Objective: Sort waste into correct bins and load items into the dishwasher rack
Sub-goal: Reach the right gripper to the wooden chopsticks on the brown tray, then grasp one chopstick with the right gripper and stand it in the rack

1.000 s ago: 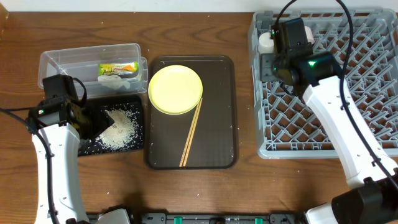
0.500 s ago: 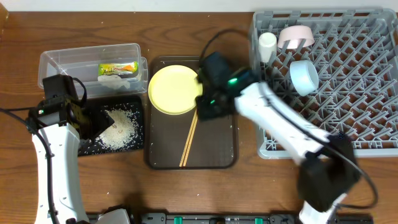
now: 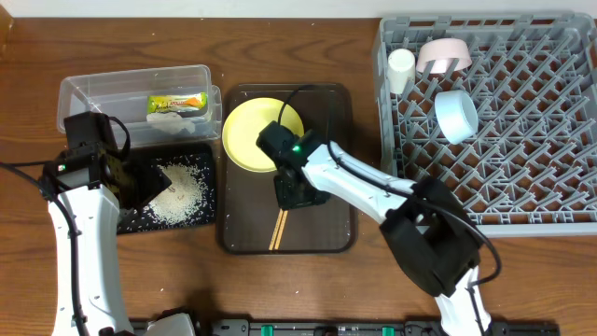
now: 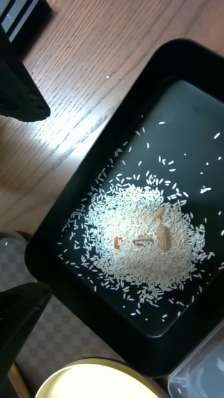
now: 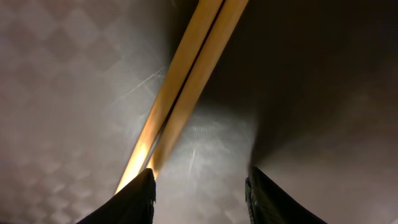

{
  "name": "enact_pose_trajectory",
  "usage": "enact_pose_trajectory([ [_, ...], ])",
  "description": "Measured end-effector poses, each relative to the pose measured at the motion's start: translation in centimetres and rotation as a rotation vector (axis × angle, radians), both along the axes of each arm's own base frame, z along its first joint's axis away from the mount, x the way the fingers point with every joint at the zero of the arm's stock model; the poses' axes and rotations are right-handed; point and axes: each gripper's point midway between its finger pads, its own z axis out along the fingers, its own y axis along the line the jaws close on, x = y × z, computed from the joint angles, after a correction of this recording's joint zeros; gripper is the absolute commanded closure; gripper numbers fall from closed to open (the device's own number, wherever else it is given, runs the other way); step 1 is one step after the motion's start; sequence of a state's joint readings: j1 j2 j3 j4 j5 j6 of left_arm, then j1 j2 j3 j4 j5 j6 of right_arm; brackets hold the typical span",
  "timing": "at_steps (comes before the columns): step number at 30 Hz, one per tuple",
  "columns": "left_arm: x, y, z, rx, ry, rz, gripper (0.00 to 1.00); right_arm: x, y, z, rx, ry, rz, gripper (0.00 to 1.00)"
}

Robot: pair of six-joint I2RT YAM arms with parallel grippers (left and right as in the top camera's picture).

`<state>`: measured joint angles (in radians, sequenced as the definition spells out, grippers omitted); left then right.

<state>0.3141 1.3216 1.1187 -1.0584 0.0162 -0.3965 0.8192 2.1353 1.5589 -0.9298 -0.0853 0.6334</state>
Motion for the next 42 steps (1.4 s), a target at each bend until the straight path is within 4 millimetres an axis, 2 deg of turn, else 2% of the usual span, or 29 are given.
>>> enact_pose_trajectory([
  [13,0.0,0.0,0.0,0.0,0.0,0.0,0.15,-0.2,1.1,-0.3,0.01,-0.016,-0.048,0.55],
  [27,0.0,0.0,0.0,0.0,0.0,0.0,0.15,0.0,1.4,-0.4,0.022,-0.019,-0.076,0.62],
  [36,0.0,0.0,0.0,0.0,0.0,0.0,0.15,-1.0,0.1,-0.7,-0.04,0.018,-0.083,0.63],
  [42,0.0,0.0,0.0,0.0,0.0,0.0,0.15,-1.4,-0.7,-0.8,-0.075,0.032,-0.1,0.72],
])
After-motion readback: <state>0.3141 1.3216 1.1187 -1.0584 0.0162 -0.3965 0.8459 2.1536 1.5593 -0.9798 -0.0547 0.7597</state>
